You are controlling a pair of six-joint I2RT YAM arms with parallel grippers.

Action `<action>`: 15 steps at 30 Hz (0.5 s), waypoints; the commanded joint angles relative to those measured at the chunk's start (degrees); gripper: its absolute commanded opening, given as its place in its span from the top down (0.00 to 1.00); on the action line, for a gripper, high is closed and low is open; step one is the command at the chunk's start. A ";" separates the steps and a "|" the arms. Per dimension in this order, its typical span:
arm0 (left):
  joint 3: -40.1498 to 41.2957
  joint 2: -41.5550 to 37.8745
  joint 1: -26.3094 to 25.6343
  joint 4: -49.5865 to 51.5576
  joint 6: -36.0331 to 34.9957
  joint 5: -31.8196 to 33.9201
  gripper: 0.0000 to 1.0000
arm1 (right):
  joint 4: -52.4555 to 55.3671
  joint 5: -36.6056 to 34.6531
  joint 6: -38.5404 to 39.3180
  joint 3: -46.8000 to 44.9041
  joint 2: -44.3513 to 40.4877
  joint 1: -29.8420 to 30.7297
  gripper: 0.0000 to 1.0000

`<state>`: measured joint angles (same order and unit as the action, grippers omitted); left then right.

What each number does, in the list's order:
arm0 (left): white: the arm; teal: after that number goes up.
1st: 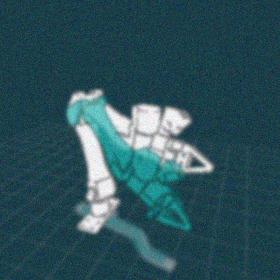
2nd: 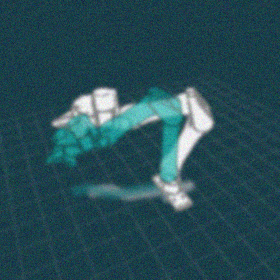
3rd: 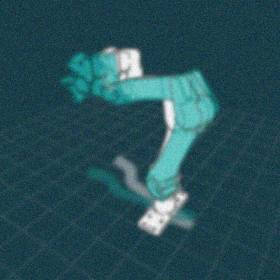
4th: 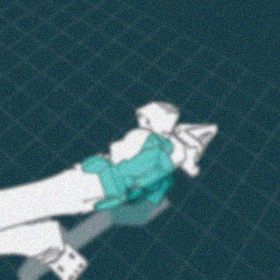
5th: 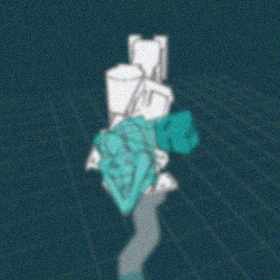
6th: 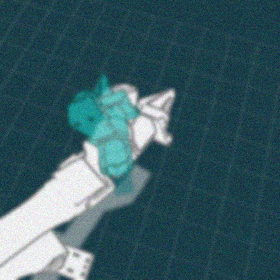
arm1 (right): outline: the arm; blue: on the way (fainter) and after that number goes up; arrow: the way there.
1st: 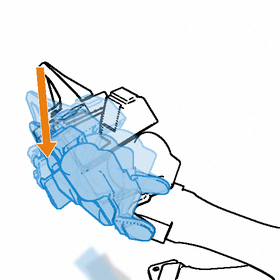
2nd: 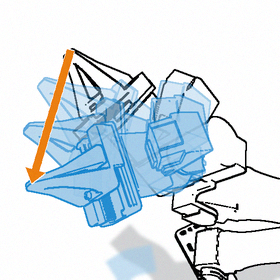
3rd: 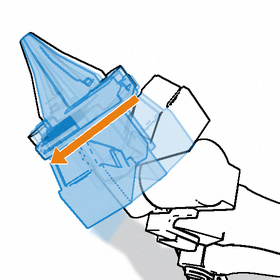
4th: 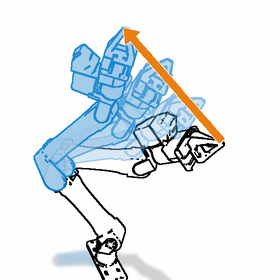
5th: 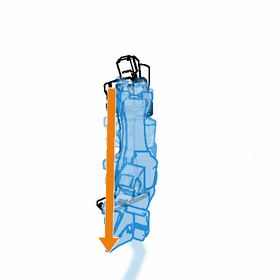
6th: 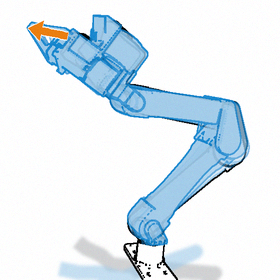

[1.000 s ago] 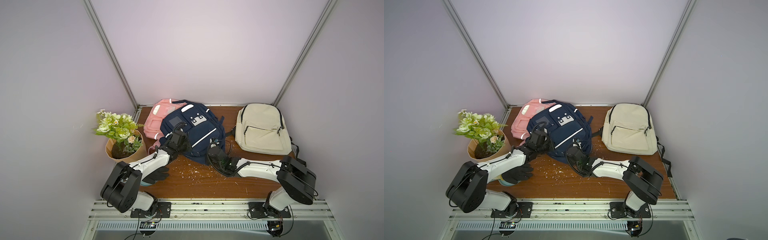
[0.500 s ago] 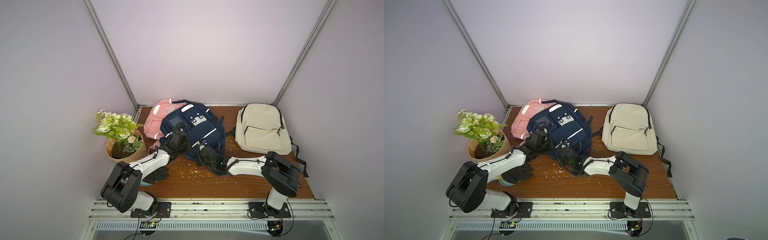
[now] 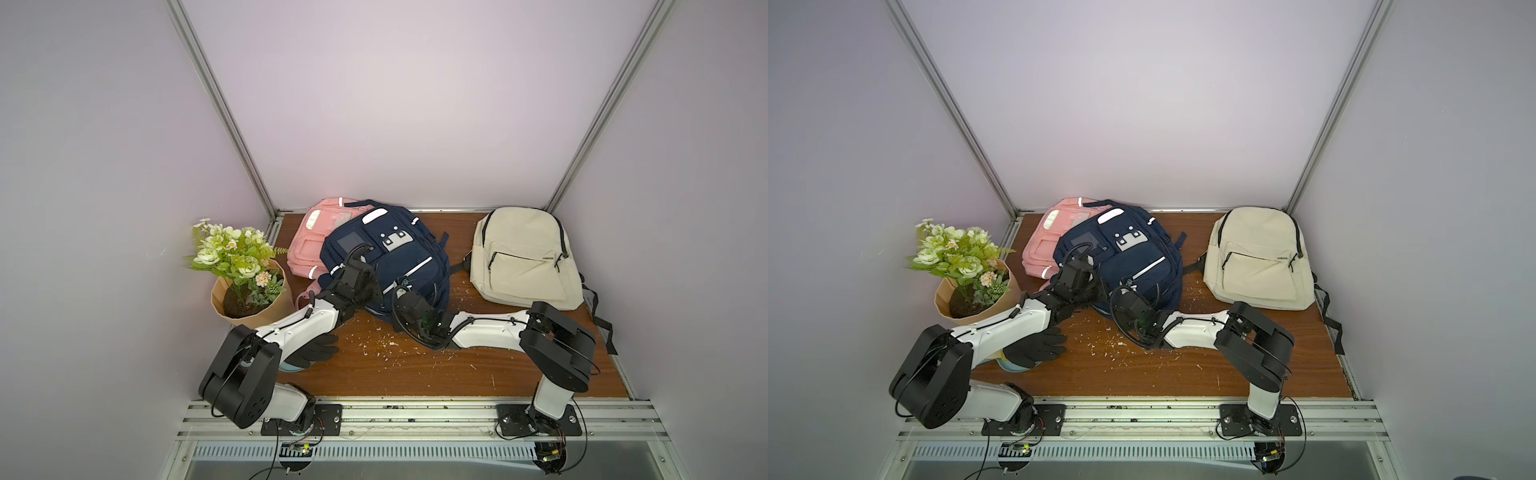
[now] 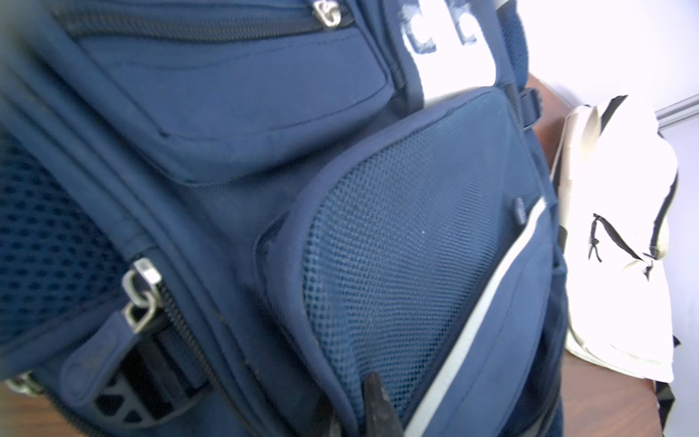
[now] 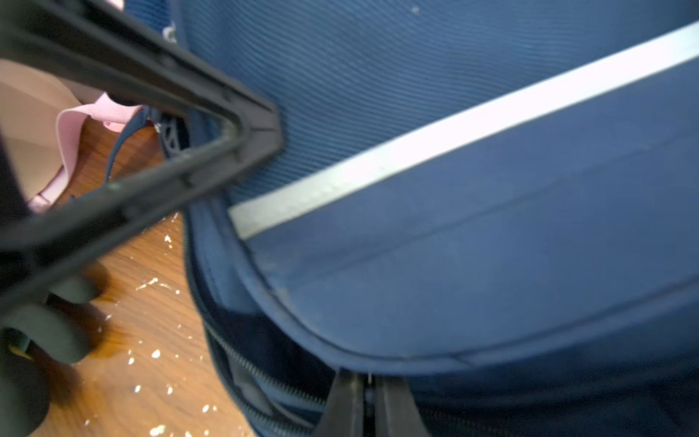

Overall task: Zip up the backpack
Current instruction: Zip the zipper on the backpack.

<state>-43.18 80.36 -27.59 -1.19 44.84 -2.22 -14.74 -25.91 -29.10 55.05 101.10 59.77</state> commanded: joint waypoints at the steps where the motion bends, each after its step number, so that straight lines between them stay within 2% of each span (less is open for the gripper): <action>1: 0.33 -3.60 2.78 -0.91 -3.01 0.82 1.00 | 9.96 -5.86 -3.04 -1.25 -3.95 -3.48 1.00; 6: 1.45 -5.38 2.88 1.14 -4.63 3.81 1.00 | 11.48 -1.56 -5.74 -3.09 -7.29 -9.34 1.00; 12: 2.42 -6.82 3.15 1.93 -5.19 4.85 1.00 | 12.94 -2.97 -4.80 -0.98 -6.47 -11.30 1.00; 15: 2.31 -7.31 3.76 2.48 -5.21 4.90 1.00 | 10.21 -0.40 -3.68 -1.67 -6.97 -10.82 1.00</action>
<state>-41.15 75.35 -26.26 -0.86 41.71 -3.01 -7.73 -22.96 -32.51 53.34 94.72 50.46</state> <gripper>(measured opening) 0.142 0.082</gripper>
